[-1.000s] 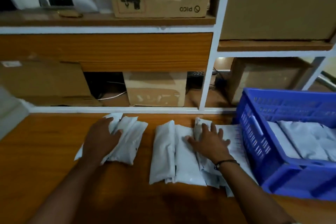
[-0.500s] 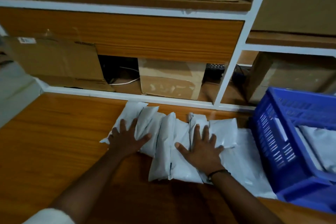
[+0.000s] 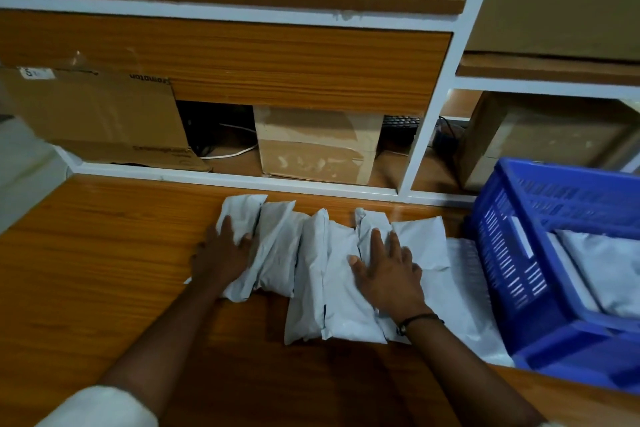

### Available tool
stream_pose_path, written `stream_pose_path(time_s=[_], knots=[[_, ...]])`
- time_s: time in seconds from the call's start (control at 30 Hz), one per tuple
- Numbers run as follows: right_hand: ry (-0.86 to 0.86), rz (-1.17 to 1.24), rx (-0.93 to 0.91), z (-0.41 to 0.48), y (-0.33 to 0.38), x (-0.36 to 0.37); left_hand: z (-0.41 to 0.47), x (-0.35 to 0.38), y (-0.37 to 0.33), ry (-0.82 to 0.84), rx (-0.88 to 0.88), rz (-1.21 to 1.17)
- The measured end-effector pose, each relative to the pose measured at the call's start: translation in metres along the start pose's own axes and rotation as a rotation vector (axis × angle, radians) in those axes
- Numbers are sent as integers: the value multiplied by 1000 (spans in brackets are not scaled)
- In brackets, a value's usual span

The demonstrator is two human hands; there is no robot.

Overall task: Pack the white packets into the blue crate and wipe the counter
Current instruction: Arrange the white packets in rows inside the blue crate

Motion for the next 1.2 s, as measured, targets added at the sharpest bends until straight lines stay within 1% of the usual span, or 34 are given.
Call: stream_pose_path(time_s=[0.13,0.27,0.37,0.43,0.5,0.57,0.63,0.67,0.7,0.77,0.87,0.93,1.03,1.13,1.2], knots=[[-27,-20,6,-3,-2,3,4,0,6,19,-8,58],[-62,-71,1,1,0,2,10,-10,-1,42,16,5],[-86,-78,-15,4,3,2,4,-16,-8,0,37,-48],[-77,-67,-27,4,4,1,-3,-26,-16,-78,55,-89],[-78,-53,-44,3,5,-2,-13,-38,-29,-162,93,-140],[-80,-40,-59,0,6,-6,-27,-48,-48,-208,154,-201],[-75,-46,-79,-4,10,-10,-47,-50,-70,-192,230,-264],[-72,-41,-84,-5,13,-13,-57,-47,-80,-158,263,-281],[-74,-33,-89,-5,15,-15,-68,-42,-90,-112,285,-268],[-77,-35,-110,-5,20,-16,-87,-25,-104,-19,304,-165],[-42,-33,-111,-1,19,-9,-103,1,-117,58,306,-7],[-31,-2,-62,1,16,-5,-107,12,-120,70,276,32],[-52,90,15,3,12,-5,-114,31,-117,58,291,58],[-70,113,31,5,7,-6,-125,45,-114,8,298,115],[-57,93,34,9,6,-7,-127,46,-118,26,271,107]])
Point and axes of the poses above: each hand's wrist, its own z-axis towards the middle knuckle, its own x-axis out of the palm, y = z × x, the point moved 2 cm from there along z, towards the middle knuckle
